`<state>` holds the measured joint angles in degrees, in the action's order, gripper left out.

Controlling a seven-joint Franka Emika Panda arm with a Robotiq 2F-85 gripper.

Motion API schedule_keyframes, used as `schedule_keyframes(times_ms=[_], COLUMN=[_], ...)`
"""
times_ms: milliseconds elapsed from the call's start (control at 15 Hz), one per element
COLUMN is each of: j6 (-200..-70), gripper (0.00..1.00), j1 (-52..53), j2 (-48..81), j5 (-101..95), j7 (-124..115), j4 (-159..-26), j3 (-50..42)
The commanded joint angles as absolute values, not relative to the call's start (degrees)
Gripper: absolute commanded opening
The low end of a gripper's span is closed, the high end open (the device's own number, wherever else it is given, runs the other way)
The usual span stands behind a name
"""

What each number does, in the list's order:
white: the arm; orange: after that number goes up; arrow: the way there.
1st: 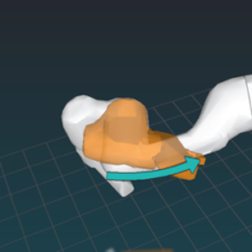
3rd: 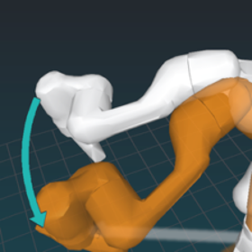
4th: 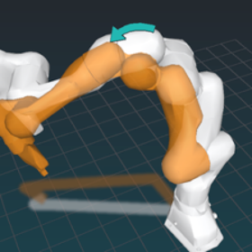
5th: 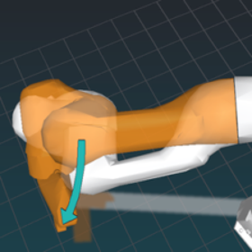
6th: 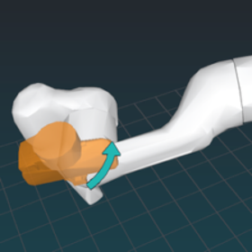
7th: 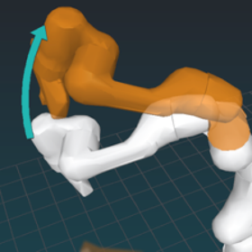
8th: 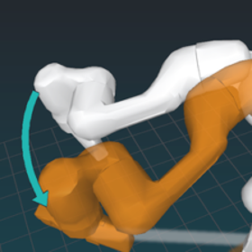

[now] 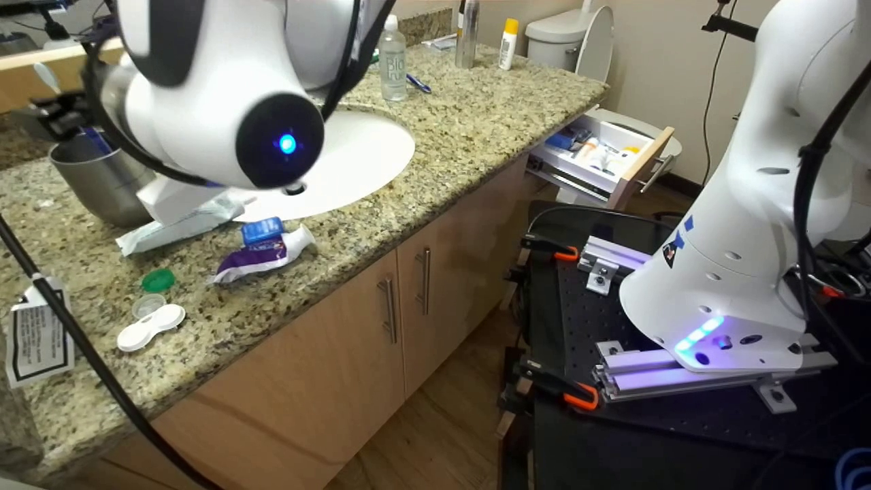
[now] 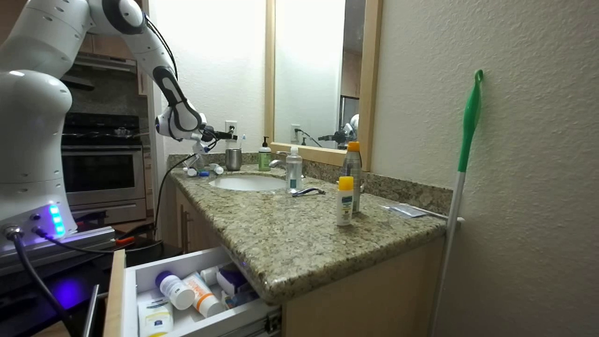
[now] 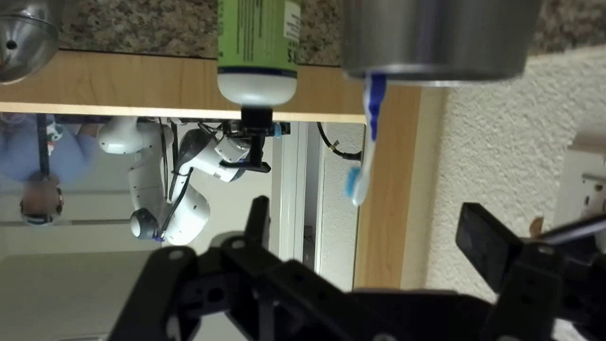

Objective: Remove the toothbrush from the holder then put it back.

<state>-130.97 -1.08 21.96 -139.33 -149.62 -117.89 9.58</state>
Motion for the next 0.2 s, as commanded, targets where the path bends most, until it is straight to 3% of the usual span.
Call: schedule_keyframes(times_ms=[0, 67, 133], j6=[-139.0, -135.2, -136.9], gripper=[1.00, 1.00, 1.00], j1=[-7.9, -4.5, -5.7], j2=[11.3, 16.6, 13.9], j5=[-133.4, -136.1, -134.9], j7=[-149.6, -149.4, -149.3], j4=[-118.5, -117.2, -117.1], j3=[14.5, 12.2, 12.9])
